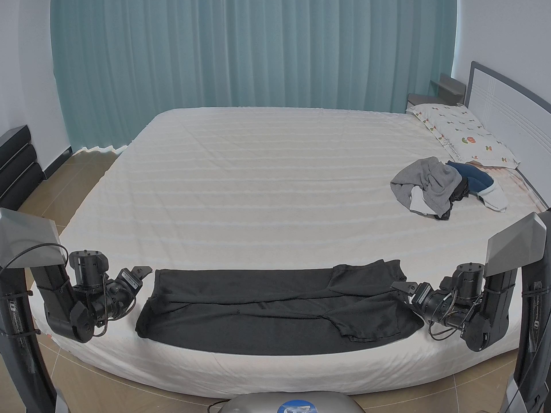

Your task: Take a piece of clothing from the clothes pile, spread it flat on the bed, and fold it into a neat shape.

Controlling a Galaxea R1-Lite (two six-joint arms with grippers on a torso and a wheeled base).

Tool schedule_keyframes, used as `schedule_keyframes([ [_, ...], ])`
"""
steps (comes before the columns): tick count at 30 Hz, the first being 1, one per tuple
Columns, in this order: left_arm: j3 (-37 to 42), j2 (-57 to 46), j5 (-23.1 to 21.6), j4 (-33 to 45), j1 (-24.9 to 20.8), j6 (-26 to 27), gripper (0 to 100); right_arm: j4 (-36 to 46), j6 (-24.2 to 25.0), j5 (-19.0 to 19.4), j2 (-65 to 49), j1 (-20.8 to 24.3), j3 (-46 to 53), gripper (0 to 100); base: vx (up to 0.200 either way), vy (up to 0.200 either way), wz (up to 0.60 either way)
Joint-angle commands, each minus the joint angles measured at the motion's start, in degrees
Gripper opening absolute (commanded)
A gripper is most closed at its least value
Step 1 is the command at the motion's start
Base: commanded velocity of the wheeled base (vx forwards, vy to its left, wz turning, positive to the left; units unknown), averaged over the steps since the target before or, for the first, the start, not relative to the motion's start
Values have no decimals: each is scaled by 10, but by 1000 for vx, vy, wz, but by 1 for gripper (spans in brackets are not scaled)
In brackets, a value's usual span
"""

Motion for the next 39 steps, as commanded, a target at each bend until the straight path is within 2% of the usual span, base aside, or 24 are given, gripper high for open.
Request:
schedule_keyframes([
  [1, -114, 23, 0, 79, -19, 0, 100, -7, 9, 3, 4, 1, 0, 100, 0, 0, 0],
  [4, -170, 57, 4, 106, -33, 3, 100, -7, 10, 6, 11, 1, -1, 100, 0, 0, 0],
  [7, -188, 77, 8, 107, -39, 13, 100, -7, 13, 6, 10, 1, 0, 100, 0, 0, 0],
  [15, -192, 90, 10, 106, -48, 28, 100, -7, 16, 6, 11, 5, 0, 100, 0, 0, 0],
  [16, -192, 96, 34, 107, -49, 42, 100, -7, 16, 6, 11, 5, 0, 100, 0, 0, 0],
  [20, -202, 98, 62, 107, -56, 43, 100, -7, 16, 6, 11, 5, 0, 100, 0, 0, 0],
  [34, -223, 116, 63, 115, -53, 43, 100, -7, 15, 6, 11, 6, 0, 100, 0, 0, 0],
  [35, -223, 116, 63, 121, -53, 43, 0, -7, 15, 6, 11, 6, 0, 100, 0, 0, 0],
  [39, -224, 116, 66, 124, -46, 43, 0, -7, 15, 6, 11, 6, 0, 100, 0, 0, 0],
])
